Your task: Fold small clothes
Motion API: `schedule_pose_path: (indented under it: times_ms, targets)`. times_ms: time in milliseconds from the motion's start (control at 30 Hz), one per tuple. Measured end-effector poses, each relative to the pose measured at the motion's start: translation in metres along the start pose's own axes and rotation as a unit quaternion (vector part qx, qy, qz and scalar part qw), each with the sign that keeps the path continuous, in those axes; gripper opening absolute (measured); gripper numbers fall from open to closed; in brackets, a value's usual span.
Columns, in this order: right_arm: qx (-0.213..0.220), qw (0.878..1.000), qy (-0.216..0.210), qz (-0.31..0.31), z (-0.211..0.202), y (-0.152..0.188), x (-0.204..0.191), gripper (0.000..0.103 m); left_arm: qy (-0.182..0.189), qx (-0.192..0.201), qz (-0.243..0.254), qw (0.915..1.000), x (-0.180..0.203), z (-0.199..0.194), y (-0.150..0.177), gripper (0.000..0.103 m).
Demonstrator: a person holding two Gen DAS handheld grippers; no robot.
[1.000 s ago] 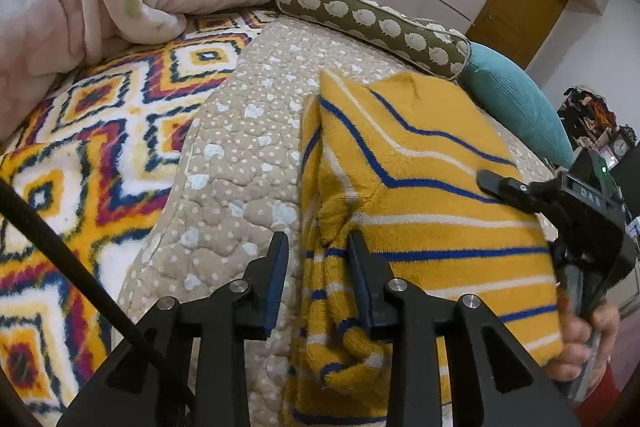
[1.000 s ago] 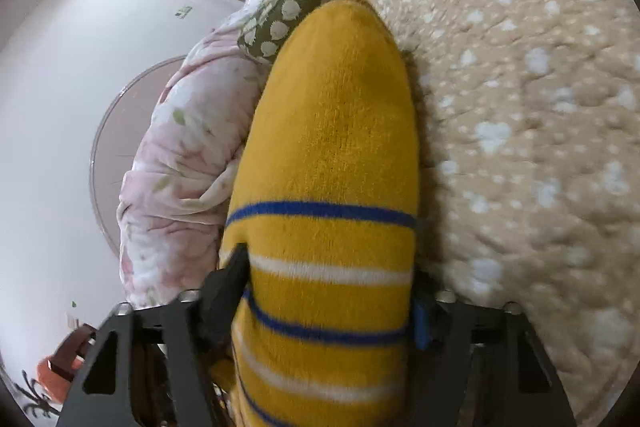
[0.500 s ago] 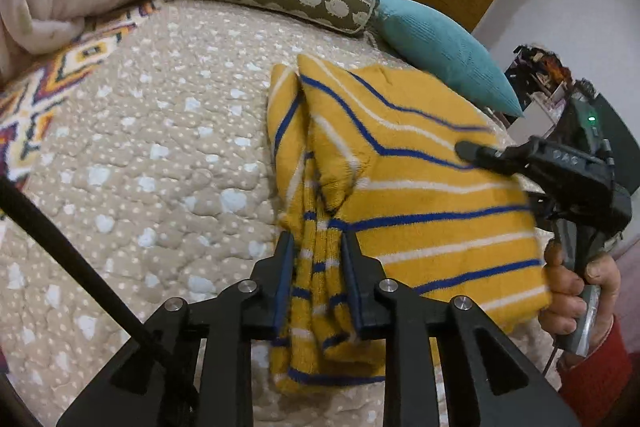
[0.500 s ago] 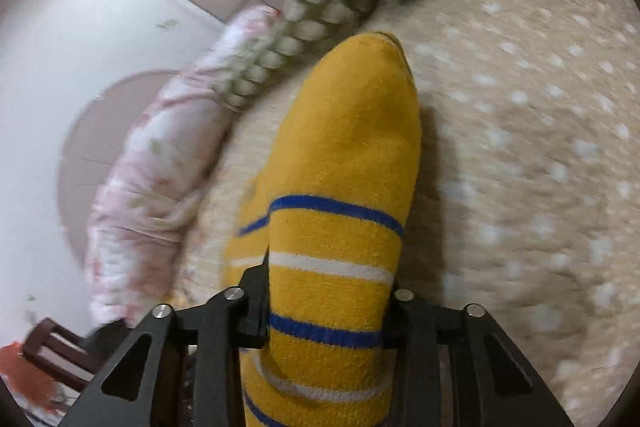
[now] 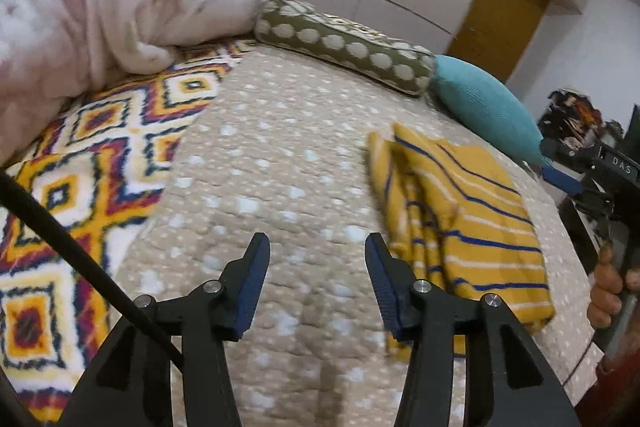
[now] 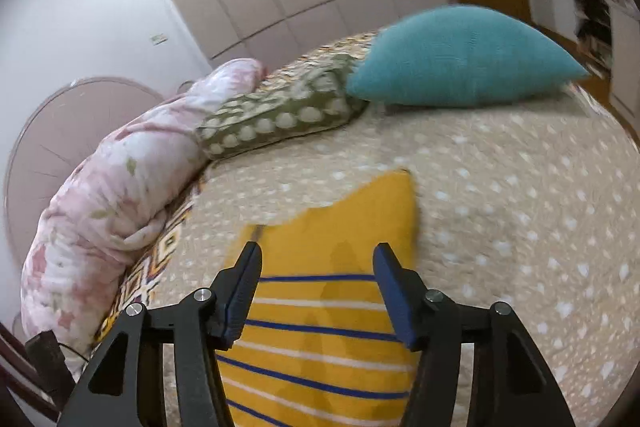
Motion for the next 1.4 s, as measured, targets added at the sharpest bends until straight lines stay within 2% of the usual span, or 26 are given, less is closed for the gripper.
schedule_pose_path:
  times_ms: [33,100,200,267,333,400,467,567,667,700,800,833,1000,1033,1100,1167,1233,1300,1400]
  targets:
    - [-0.023,1.000,-0.019,-0.008,0.010,0.003,-0.012,0.048,0.001,-0.001,-0.006,1.0000,-0.003,0.000,0.000,0.048]
    - [-0.058,0.997,-0.040,-0.017,0.029,0.011,-0.030,0.031,0.004,-0.001,-0.011,0.9999,-0.007,-0.001,-0.001,0.048]
    - [-0.115,0.992,-0.046,-0.015,0.071,0.035,-0.045,0.019,0.003,0.000,-0.002,1.0000,-0.005,-0.002,0.002,0.048]
    - [-0.167,0.984,-0.068,0.011,0.098,0.058,-0.050,0.018,0.000,0.001,0.002,1.0000,-0.005,0.000,0.002,0.049]
    - [-0.198,0.976,-0.088,0.020,0.107,0.079,-0.059,0.017,-0.001,-0.001,-0.001,1.0000,-0.005,0.002,0.002,0.049]
    - [-0.217,0.971,-0.101,-0.016,0.104,0.101,-0.082,0.017,-0.001,-0.003,-0.007,1.0000,-0.006,0.003,0.001,0.049]
    - [-0.217,0.969,-0.109,-0.036,0.092,0.112,-0.090,0.017,-0.002,-0.001,-0.012,0.9999,-0.009,0.002,0.001,0.049]
    - [-0.226,0.965,-0.131,-0.016,0.080,0.109,-0.084,0.017,-0.005,0.002,-0.015,0.9999,-0.010,0.000,0.001,0.049]
    - [-0.195,0.970,-0.140,-0.036,0.051,0.092,-0.083,0.017,-0.007,0.002,-0.024,0.9997,-0.013,0.000,0.000,0.050]
    - [-0.182,0.971,-0.143,-0.053,0.035,0.088,-0.084,0.021,-0.007,0.002,-0.026,0.9996,-0.014,0.000,-0.001,0.050]
    - [-0.158,0.971,-0.144,-0.104,0.002,0.094,-0.091,0.054,-0.005,-0.001,-0.031,0.9995,-0.016,0.000,0.001,0.051]
    - [-0.154,0.969,-0.142,-0.127,-0.006,0.100,-0.095,0.057,-0.006,-0.001,-0.031,0.9995,-0.015,0.001,0.001,0.051]
    - [-0.144,0.954,-0.116,-0.235,-0.014,0.144,-0.115,0.057,-0.009,-0.004,-0.027,0.9996,-0.013,0.003,0.005,0.053]
    - [-0.140,0.952,-0.095,-0.254,-0.009,0.149,-0.116,0.047,-0.010,-0.005,-0.026,0.9996,-0.013,0.004,0.005,0.053]
    - [-0.153,0.951,-0.059,-0.261,0.008,0.157,-0.112,0.018,-0.010,-0.007,-0.026,0.9996,-0.013,0.004,0.006,0.053]
    - [-0.163,0.960,-0.063,-0.217,0.013,0.154,-0.102,0.016,-0.009,-0.009,-0.027,0.9995,-0.014,0.005,0.006,0.053]
    - [-0.175,0.964,-0.080,-0.184,0.013,0.151,-0.098,0.014,-0.010,-0.012,-0.029,0.9995,-0.014,0.006,0.007,0.054]
    - [-0.189,0.962,-0.099,-0.168,0.007,0.154,-0.098,0.014,-0.012,-0.016,-0.027,0.9994,-0.013,0.008,0.008,0.055]
    - [-0.195,0.960,-0.105,-0.170,0.002,0.163,-0.099,0.014,-0.016,-0.023,-0.020,0.9994,-0.010,0.012,0.012,0.057]
Point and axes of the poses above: each gripper's, at about its wrist camera, not at the fingertips, and z roughly the way its jaws point, x to its right, y to its underside, the point moved 1 cm from there along z, roughly the way its jaws point, and after that the axes turned 15 degrees about x, right-handed, at the moved point
